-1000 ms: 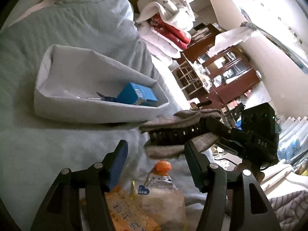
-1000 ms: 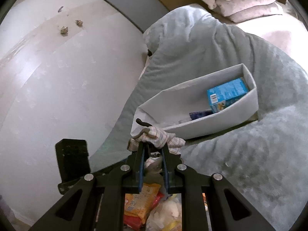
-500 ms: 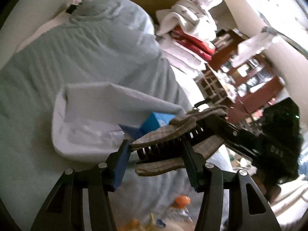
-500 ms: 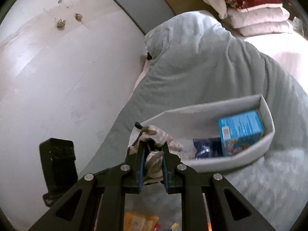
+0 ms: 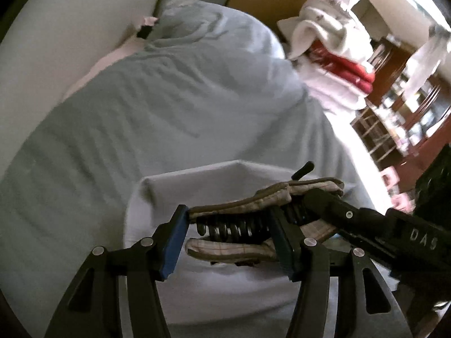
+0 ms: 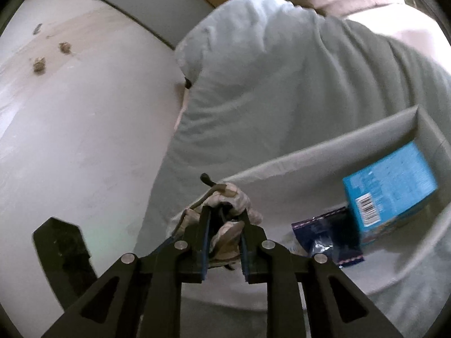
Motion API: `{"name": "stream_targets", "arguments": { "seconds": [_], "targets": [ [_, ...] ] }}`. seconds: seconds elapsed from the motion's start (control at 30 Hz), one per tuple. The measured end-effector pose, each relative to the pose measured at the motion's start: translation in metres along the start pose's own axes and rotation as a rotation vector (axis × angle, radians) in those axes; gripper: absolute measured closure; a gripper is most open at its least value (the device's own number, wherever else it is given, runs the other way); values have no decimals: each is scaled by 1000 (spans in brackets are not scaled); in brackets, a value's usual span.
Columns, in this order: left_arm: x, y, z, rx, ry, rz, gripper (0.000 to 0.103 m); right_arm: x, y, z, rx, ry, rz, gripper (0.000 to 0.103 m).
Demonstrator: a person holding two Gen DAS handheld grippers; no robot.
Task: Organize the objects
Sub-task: 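Carry the checkered cloth into the white basket and release it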
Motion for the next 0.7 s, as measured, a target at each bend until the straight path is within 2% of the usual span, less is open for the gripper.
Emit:
{"name": "stream_targets", "arguments": {
  "seconds": [0.07,0.13,0.23,0.3,0.37,0.47,0.6,0.7],
  "targets": [
    [-8,-8,4,-33,27,8,55,-14,-5,-8,24,-59,12,87],
    [-15,-16,6,-88,93,15,55,-22,-8,-21,117,-207,-14,88],
    [-19,-24,7,-144,146,16,55,-20,-7,-30,185,-312,-44,84],
    [-17,-26,5,-155,150,7,55,-16,-7,-33,179,-314,-39,82],
    [-14,-25,7,-145,136,-1,55,-14,-10,-34,144,-278,-15,80],
    [-7,-24,12,-104,88,-17,53,-3,-10,-28,98,-173,-14,65],
    [6,-25,8,-74,28,-50,52,33,-2,-17,191,-215,-120,52],
    [15,-29,1,-81,-15,-59,51,57,-8,-11,266,-244,-157,48]
  ]
}}
Point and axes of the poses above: each gripper's, at about its wrist camera, not at the fingertips, and x roughly against the way its jaws point, z to its left, y to its top, the point moved 10 cm from there along -x, roughly the way its jaws point, and after that the axes turned 6 degrees about x, right-handed, at the moved point
